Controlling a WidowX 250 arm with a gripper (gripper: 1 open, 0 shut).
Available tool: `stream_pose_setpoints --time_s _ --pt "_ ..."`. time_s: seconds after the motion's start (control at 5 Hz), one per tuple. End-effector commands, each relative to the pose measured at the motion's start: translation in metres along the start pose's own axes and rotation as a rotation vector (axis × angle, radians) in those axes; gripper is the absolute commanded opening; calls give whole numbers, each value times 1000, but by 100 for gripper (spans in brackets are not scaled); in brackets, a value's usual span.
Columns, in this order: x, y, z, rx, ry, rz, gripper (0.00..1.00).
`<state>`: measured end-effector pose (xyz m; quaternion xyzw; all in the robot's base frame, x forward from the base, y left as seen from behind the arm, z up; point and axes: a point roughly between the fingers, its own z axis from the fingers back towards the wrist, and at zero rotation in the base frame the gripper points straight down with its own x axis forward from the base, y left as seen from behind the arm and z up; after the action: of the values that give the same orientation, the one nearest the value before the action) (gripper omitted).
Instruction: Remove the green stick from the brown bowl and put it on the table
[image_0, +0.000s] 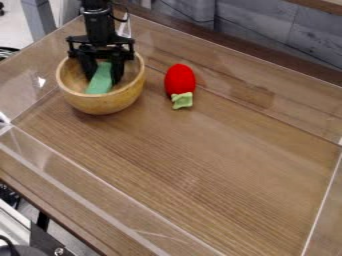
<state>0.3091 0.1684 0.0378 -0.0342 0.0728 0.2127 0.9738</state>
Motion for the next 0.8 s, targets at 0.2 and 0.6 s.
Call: stream_pose_setpoints --time_s 0.2,0.6 --pt "2 7 67 -20 -126 -102 0" --pt "1 -7 106 -77 -152 -40 0"
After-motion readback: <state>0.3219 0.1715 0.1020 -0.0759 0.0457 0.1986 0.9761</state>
